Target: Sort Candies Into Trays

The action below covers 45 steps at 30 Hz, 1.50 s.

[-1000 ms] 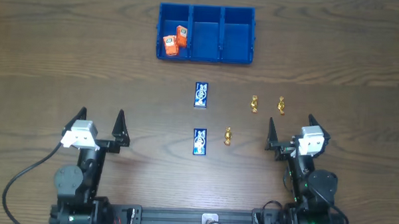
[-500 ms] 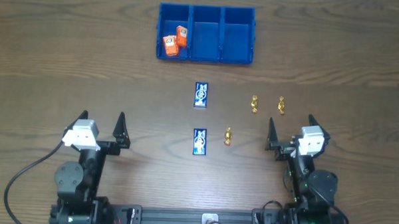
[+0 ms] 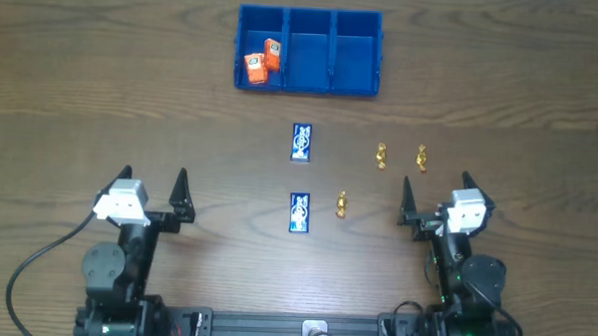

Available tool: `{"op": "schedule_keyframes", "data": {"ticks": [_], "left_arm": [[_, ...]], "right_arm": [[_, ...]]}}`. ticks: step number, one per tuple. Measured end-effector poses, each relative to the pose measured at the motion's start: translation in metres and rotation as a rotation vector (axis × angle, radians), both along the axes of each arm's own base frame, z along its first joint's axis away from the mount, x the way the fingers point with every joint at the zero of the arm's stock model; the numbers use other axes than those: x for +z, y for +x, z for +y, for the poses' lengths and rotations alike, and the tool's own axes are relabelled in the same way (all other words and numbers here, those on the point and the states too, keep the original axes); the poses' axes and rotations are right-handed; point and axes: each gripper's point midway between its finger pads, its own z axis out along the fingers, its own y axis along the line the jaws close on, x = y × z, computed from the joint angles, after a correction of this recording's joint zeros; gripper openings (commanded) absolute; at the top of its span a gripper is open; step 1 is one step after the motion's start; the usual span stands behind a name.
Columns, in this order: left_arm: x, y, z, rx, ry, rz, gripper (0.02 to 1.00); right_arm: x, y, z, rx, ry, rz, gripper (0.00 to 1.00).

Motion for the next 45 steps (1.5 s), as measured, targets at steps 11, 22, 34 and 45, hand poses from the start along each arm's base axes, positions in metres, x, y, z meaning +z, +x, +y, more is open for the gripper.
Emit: {"op": "schedule_keyframes", "data": {"ticks": [11,22,34,45], "left_arm": [[0.0,0.0,0.0,0.0,0.0,0.0,0.998],[0.0,0.0,0.0,0.0,0.0,0.0,0.998],[0.0,0.0,0.0,0.0,0.0,0.0,0.998],[0.0,0.0,0.0,0.0,0.0,0.0,0.998]], "right_arm": [[0.016,0.0,0.003,0.016,0.06,-0.059,0.998],[0.072,0.013,0.029,0.132,0.21,0.178,0.998],[0.07,0.025,0.147,0.41,0.154,0.824,0.998],[-0.049,-0.016,0.21,0.303,0.01,1.289,0.998]]}}
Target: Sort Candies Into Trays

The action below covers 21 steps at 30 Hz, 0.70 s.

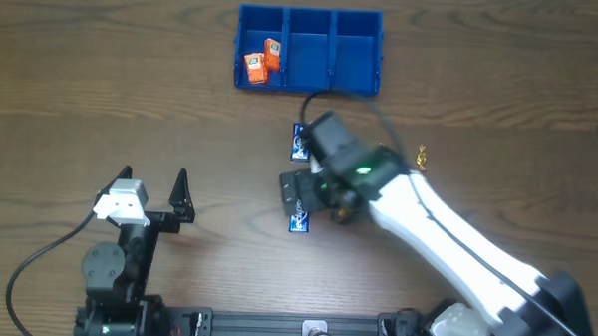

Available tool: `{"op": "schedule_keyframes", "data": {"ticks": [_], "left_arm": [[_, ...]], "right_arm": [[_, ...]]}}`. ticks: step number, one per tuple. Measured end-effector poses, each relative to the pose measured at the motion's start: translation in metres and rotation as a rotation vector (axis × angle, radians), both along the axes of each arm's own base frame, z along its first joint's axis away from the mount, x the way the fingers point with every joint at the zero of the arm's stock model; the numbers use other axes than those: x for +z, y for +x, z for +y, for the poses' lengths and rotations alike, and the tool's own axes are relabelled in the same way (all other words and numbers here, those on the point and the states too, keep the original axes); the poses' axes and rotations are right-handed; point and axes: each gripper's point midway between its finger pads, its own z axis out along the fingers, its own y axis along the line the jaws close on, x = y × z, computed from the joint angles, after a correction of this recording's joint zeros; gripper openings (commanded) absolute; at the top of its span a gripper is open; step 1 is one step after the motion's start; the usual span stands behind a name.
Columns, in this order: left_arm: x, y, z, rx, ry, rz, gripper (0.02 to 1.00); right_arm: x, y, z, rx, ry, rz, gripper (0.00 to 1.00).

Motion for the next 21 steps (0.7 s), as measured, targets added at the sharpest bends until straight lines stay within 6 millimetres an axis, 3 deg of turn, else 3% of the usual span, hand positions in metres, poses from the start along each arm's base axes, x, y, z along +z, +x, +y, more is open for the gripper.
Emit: {"op": "schedule_keyframes", "data": {"ticks": [8,17,21], "left_arm": [[0.0,0.0,0.0,0.0,0.0,0.0,0.998],[0.0,0.0,0.0,0.0,0.0,0.0,0.998],[0.0,0.0,0.0,0.0,0.0,0.0,0.998]], "right_arm": [[-0.055,-0.021,0.008,-0.063,-0.174,0.106,0.998],[-0.094,-0.006,0.016,-0.116,-0.22,0.101,0.998],[-0.101,-0.005,0.014,-0.136,-0.241,0.099,0.998]]}}
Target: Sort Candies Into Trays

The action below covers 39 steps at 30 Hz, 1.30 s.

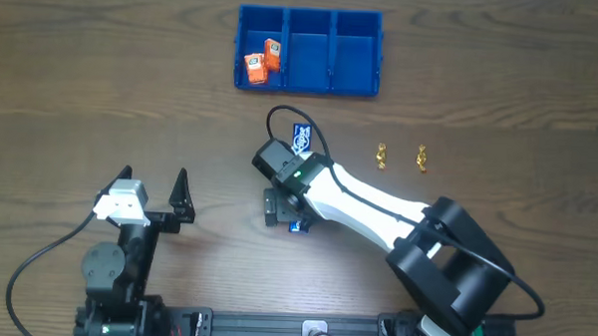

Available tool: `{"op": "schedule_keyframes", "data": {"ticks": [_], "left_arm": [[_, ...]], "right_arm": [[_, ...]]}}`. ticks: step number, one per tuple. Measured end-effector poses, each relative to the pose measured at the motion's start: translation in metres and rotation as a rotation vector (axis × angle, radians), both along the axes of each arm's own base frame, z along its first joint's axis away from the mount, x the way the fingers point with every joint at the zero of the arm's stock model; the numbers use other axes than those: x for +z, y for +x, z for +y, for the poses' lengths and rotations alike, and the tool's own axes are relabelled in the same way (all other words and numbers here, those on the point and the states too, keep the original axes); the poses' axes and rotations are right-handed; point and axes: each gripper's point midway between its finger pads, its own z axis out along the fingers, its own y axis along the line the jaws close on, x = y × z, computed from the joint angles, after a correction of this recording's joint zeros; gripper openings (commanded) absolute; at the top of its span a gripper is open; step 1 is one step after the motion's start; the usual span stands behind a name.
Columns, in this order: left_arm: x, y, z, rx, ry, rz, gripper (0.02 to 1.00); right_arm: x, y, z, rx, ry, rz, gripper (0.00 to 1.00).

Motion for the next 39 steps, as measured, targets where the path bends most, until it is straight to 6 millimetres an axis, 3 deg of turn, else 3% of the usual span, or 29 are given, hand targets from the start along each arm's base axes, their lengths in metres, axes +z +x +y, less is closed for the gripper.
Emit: {"op": "schedule_keyframes", "data": {"ticks": [11,31,36,39], "left_arm": [[0.0,0.0,0.0,0.0,0.0,0.0,0.998],[0.0002,0.0,0.0,0.0,0.0,0.0,0.998],[0.0,0.0,0.0,0.0,0.0,0.0,0.998],[0.0,0.0,0.0,0.0,0.0,0.0,0.998]], "right_arm": [[-0.0017,0.0009,0.0035,-0.019,-0.011,-0.028,0.991],[-0.0078,0.0002,0.0015,-0.064,-0.025,-0.018,0.838],[-0.0081,0.0003,0.0013,-0.077,-0.025,-0.017,0.665],[-0.0081,0.0004,0.0013,-0.081,-0.024,-0.017,0.61]]}}
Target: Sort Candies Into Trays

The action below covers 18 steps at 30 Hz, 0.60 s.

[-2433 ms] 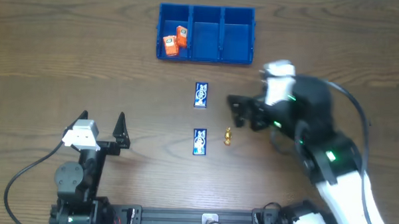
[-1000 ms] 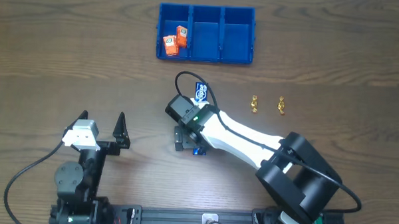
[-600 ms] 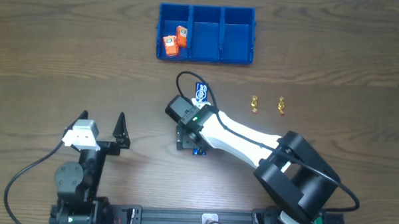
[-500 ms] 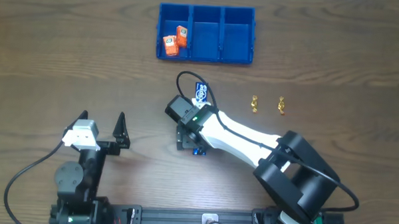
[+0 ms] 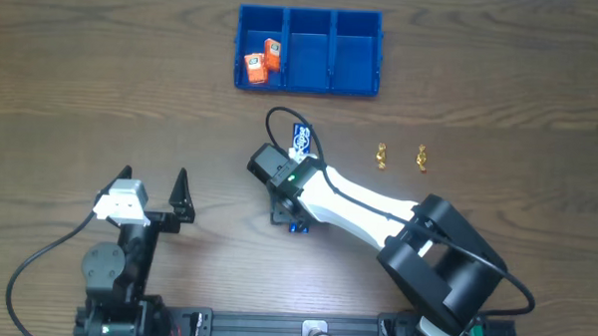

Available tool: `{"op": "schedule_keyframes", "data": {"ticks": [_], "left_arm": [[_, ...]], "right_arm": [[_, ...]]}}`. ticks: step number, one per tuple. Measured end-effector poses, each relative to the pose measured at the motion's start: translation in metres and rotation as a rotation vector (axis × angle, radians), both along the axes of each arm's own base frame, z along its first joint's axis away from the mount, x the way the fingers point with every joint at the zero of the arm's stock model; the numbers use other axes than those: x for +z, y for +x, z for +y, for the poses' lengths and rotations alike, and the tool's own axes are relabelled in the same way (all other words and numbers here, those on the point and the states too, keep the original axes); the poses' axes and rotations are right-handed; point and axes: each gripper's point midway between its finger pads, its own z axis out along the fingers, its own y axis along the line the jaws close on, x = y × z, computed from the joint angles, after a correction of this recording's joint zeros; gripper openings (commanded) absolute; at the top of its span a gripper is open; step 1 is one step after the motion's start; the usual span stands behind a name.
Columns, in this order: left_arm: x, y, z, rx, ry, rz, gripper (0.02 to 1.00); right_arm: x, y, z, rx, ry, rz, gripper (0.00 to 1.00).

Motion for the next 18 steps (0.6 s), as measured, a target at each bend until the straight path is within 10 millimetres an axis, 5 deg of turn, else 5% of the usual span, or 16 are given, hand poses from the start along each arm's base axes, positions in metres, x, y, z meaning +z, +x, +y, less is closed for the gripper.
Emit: {"op": "schedule_keyframes", "data": {"ticks": [13,18], "left_arm": [[0.0002,0.0,0.0,0.0,0.0,0.0,0.998],[0.0,0.0,0.0,0.0,0.0,0.0,0.998]], "right_arm": [[-0.0019,0.0005,0.0004,0.002,-0.005,-0.004,0.467],[-0.0024,0.0013,0.001,0.0,-0.006,-0.007,0.286]]}}
